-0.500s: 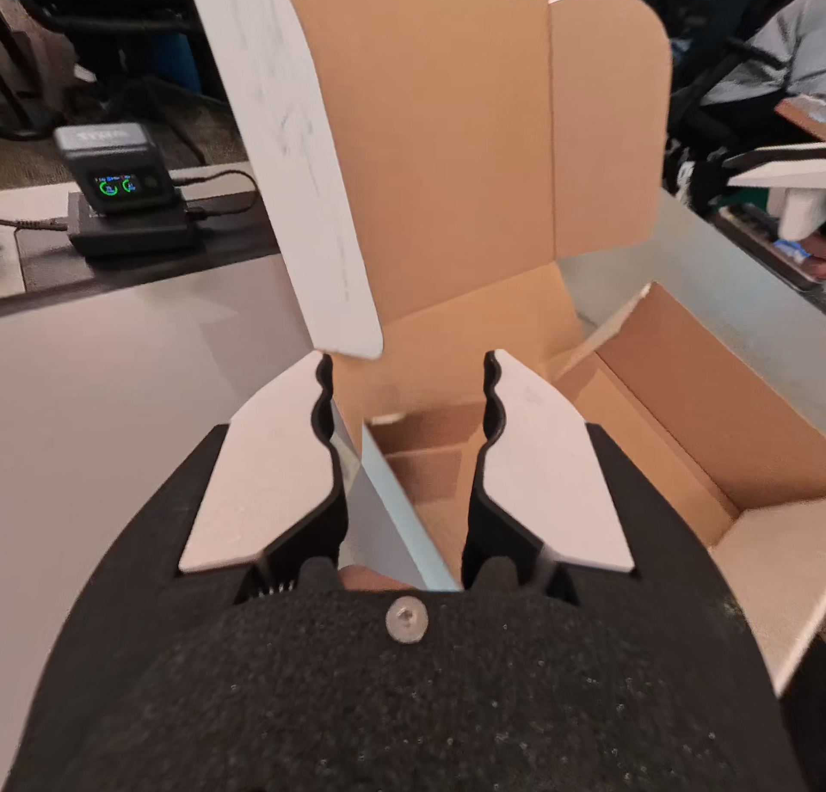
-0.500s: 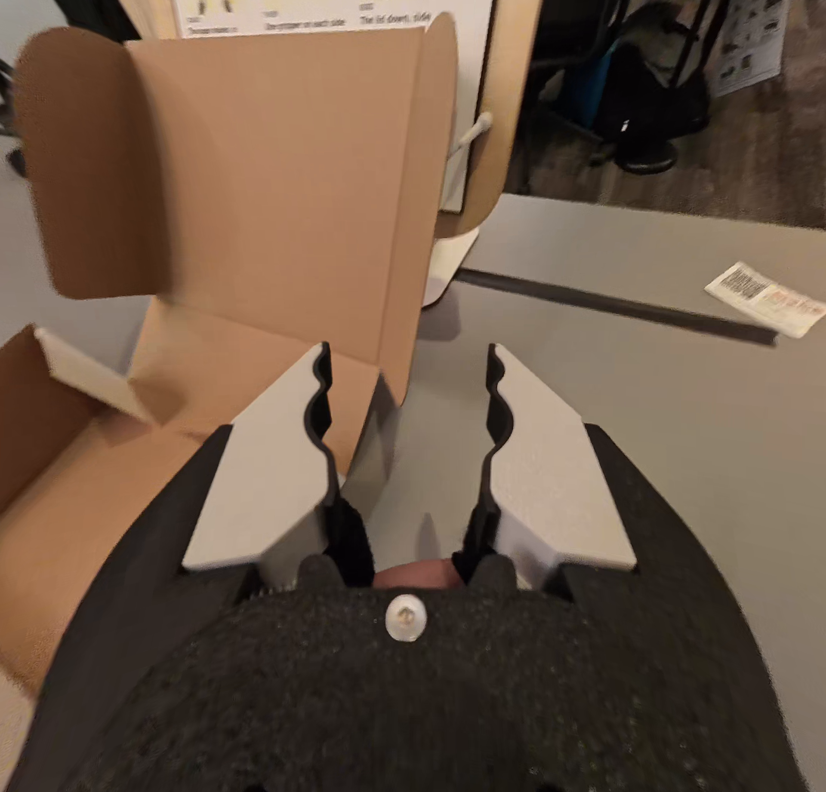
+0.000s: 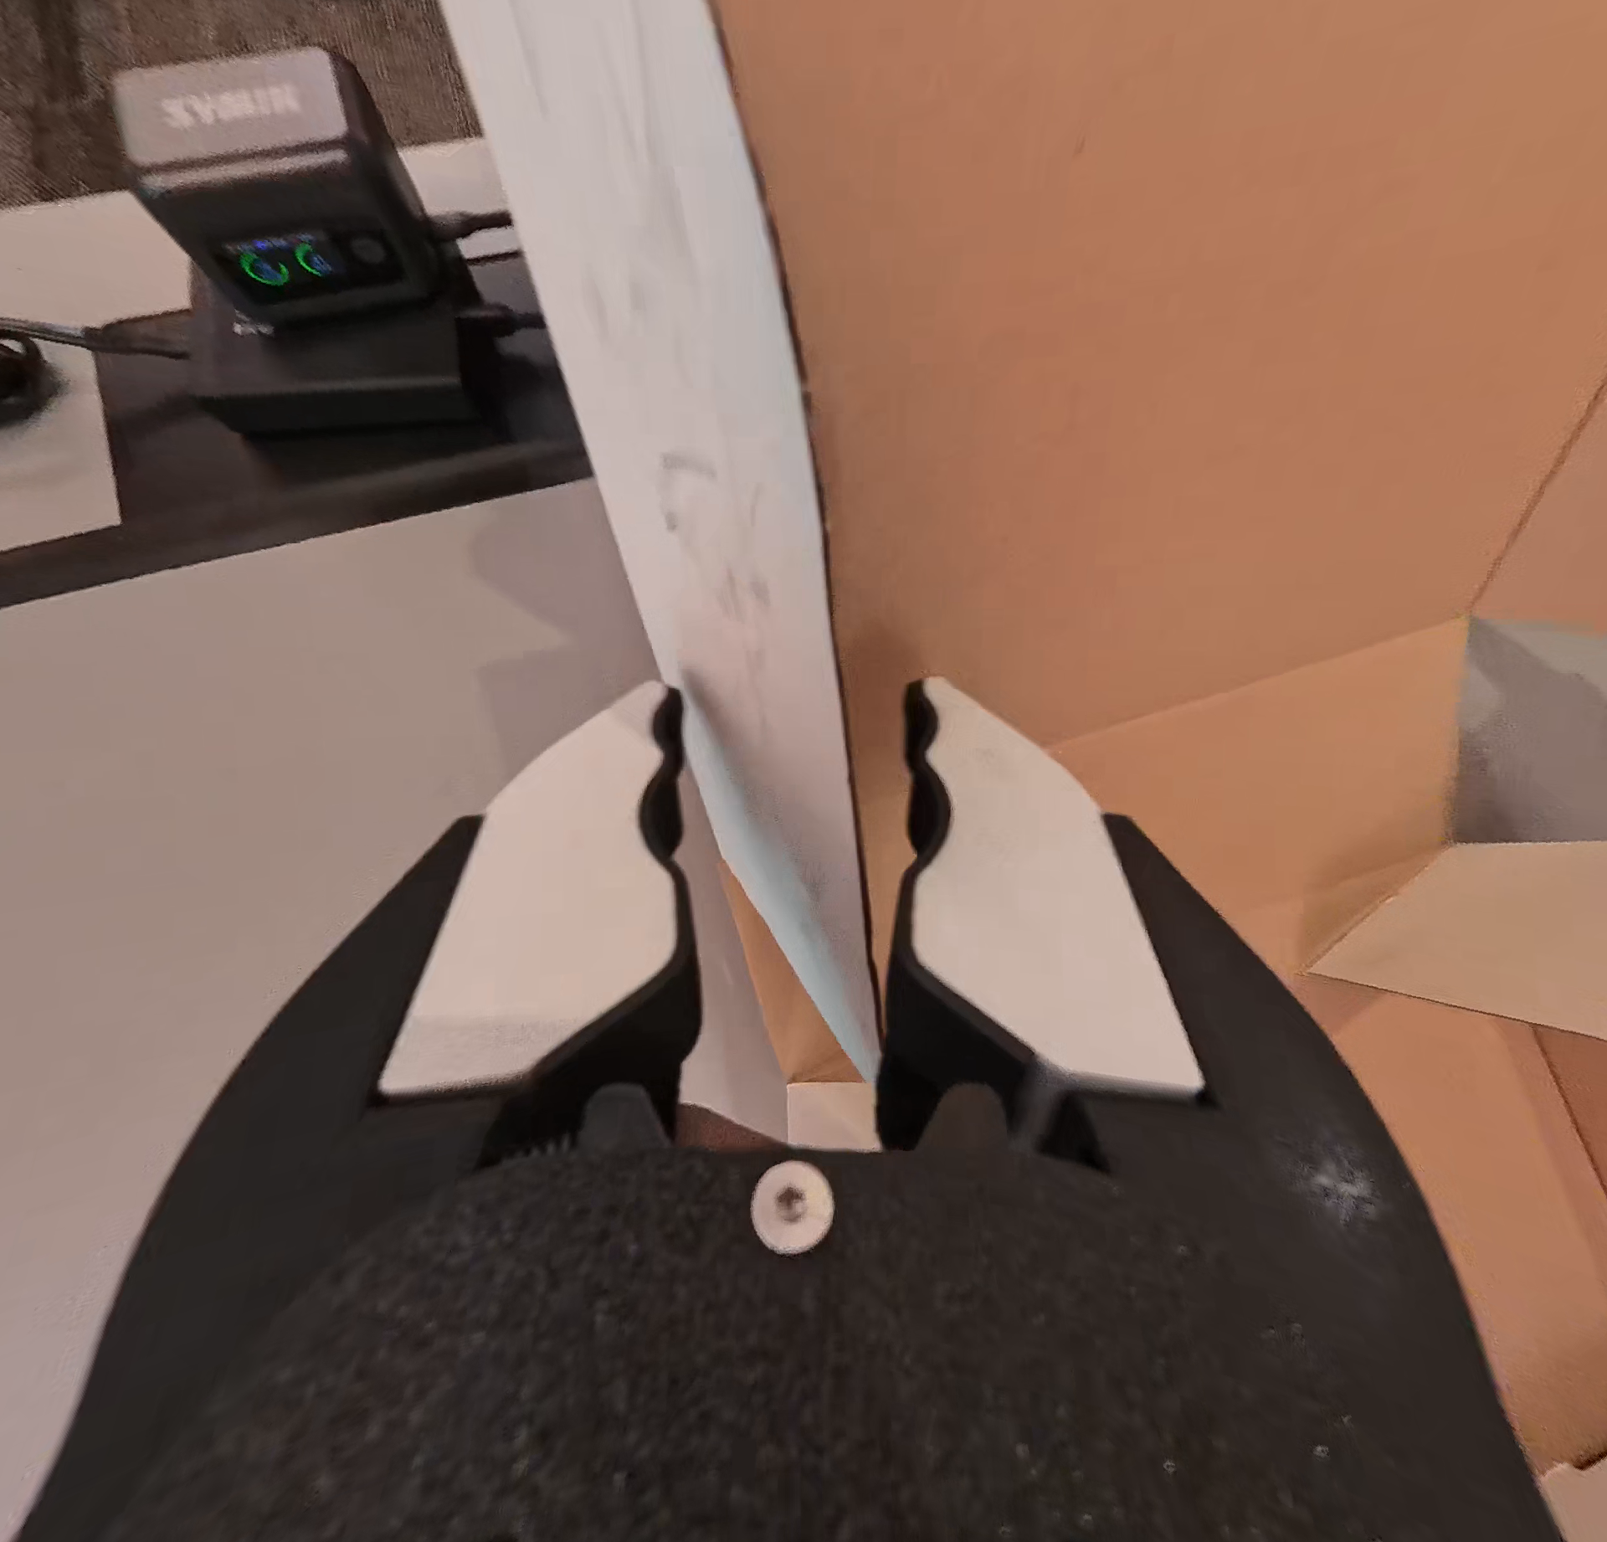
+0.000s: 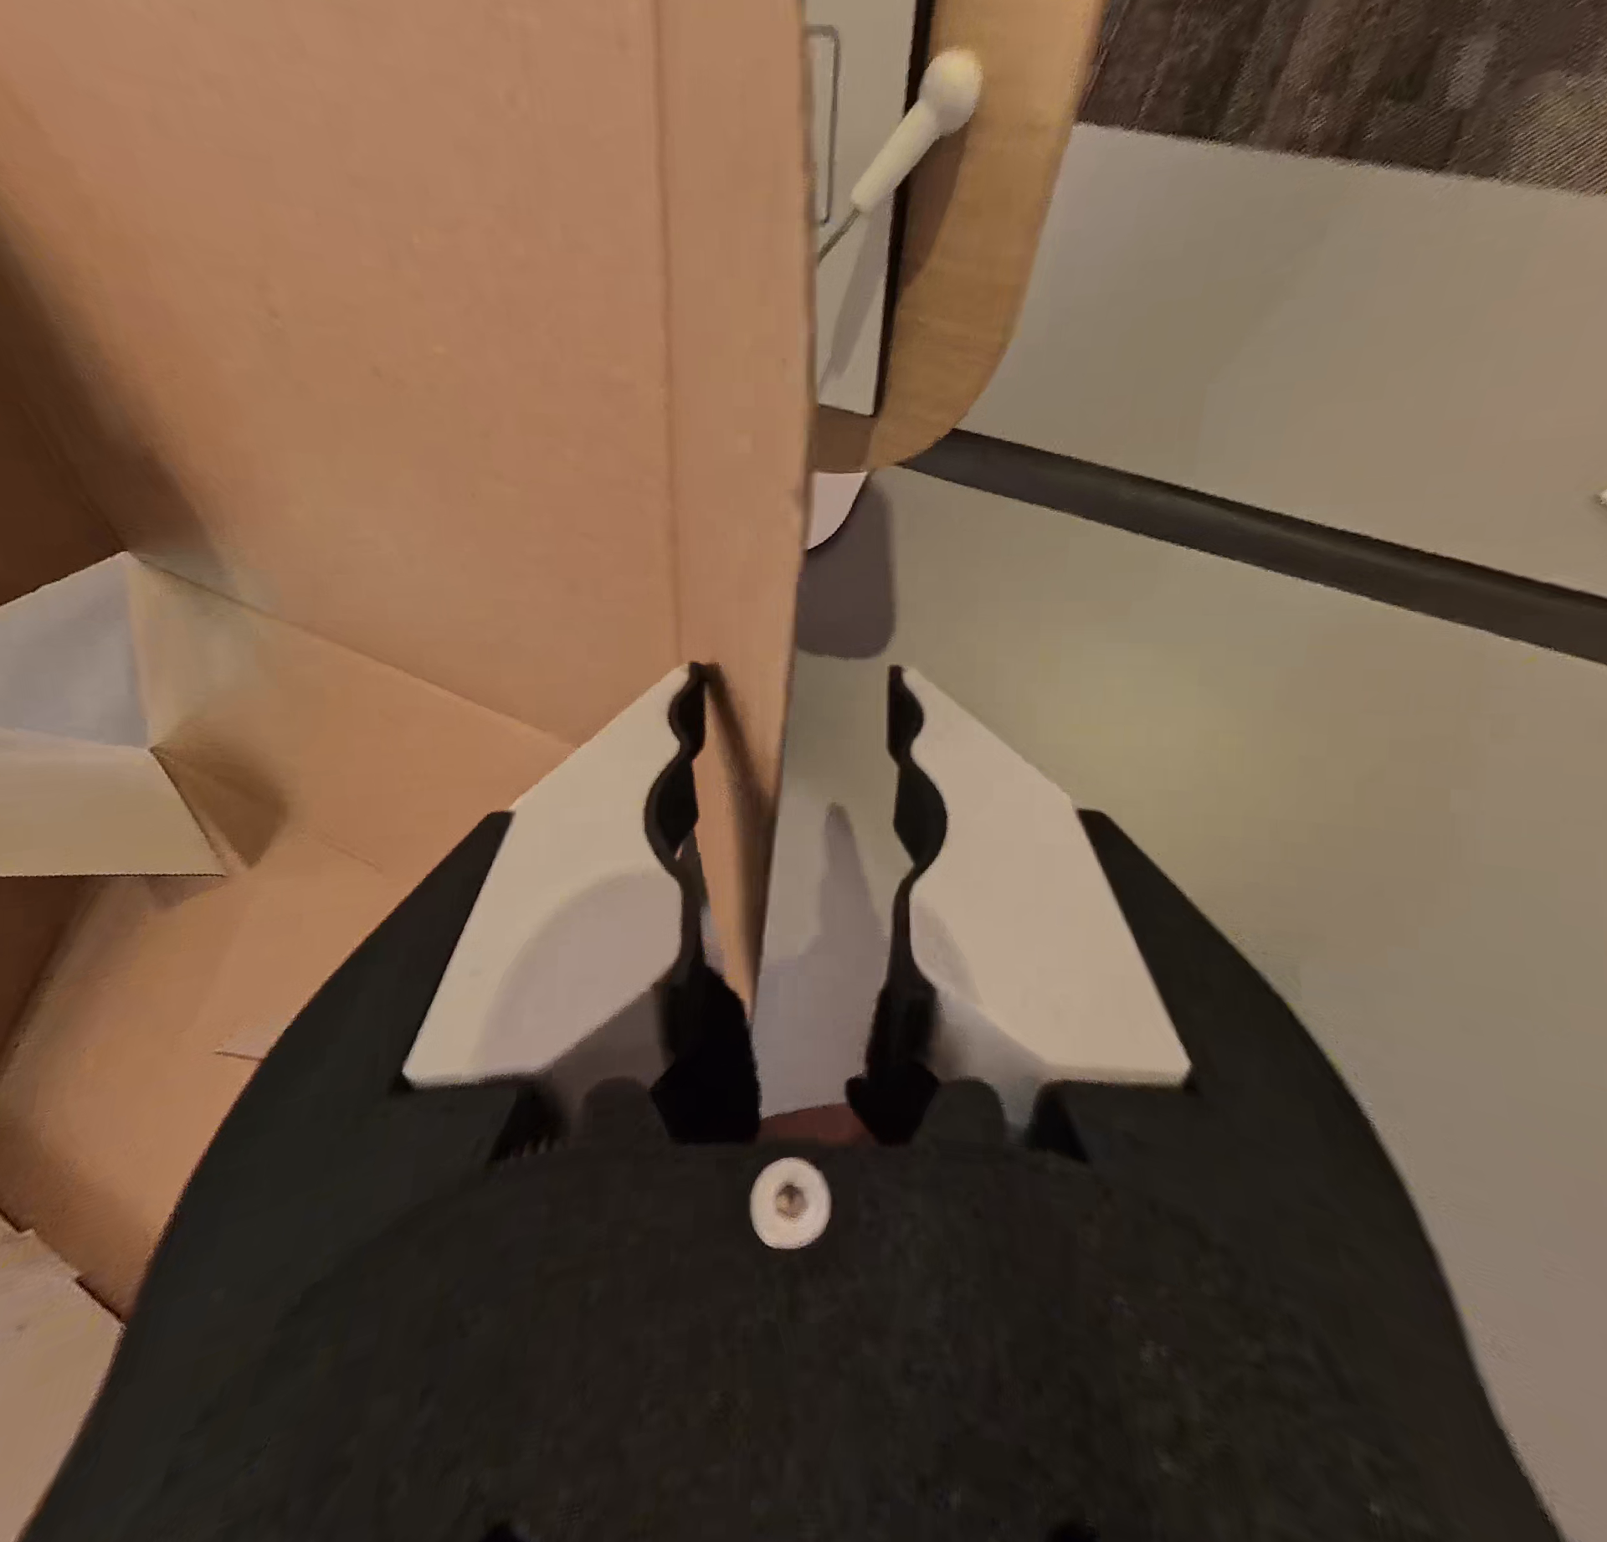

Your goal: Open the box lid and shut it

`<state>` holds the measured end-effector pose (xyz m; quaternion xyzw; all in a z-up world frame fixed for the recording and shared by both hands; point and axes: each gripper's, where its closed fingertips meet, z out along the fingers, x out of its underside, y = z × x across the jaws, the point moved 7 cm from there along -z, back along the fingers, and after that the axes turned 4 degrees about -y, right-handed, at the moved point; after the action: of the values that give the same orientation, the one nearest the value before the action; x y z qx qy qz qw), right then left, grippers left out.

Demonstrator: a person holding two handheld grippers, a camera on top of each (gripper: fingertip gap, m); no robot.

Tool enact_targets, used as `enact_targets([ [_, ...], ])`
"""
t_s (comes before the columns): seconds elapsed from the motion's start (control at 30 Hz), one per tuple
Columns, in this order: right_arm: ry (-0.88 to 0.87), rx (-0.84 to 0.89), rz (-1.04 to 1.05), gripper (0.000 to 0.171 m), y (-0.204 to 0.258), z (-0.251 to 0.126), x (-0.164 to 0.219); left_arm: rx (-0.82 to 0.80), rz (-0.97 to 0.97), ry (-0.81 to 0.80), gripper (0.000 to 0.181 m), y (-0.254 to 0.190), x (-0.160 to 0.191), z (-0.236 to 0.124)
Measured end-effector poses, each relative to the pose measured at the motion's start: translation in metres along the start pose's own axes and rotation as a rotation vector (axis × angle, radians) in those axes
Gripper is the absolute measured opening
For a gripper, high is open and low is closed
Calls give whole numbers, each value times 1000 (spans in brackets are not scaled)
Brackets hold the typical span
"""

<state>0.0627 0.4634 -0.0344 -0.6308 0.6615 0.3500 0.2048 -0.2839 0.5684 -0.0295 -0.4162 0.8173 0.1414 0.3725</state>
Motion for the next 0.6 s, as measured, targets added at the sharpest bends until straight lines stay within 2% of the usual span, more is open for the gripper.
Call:
enact_targets([
  [0.03,7,-13,9,36,3,5,2,-3,4,12,41,0,2,4],
  [0.1,19,-53,23,23,12,14,9,-33,21,24,33,1,5,10],
  [0.17,25,-72,8,3,22,22,14,-83,44,17,19,4,5,10],
  [0.23,7,13,-42,1,26,26,14,-169,73,-3,2,8,1,3],
  [0.43,-106,174,-89,1,44,9,-20,-230,24,-145,2,4,-27,-19],
  [0.6,-228,355,-83,1,54,-13,-37,-335,82,-311,2,-20,-35,-35],
])
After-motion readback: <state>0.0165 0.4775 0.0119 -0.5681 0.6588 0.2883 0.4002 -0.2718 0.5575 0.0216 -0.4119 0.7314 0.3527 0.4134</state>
